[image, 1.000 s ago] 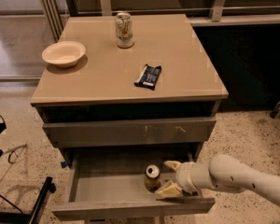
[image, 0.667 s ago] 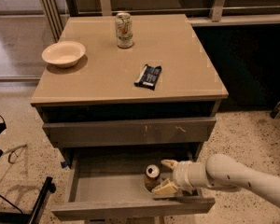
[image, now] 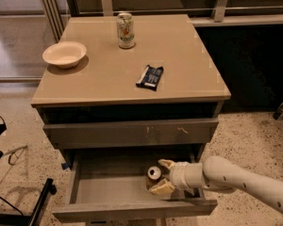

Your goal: Pick orange can from middle drawer and place on counter

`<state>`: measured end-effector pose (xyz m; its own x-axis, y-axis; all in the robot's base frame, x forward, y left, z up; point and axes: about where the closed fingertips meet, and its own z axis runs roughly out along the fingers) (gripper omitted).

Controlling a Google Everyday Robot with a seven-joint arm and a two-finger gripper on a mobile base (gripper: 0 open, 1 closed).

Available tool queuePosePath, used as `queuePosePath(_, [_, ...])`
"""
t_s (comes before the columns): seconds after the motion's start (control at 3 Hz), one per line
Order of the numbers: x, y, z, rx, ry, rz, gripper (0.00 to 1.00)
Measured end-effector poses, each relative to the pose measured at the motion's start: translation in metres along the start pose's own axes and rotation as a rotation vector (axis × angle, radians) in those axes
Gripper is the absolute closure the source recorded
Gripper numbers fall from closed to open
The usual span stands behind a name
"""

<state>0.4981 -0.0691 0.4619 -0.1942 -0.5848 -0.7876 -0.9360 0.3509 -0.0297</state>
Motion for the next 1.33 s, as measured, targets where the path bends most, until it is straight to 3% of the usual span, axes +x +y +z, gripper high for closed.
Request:
queuePosePath(1.0, [0.015,0.004,0.033,-0.029,-0.021,-0.019,0.29])
queuePosePath(1.33, [0.016,0.005,0.034,-0.031,-0.021,-0.021,0.42])
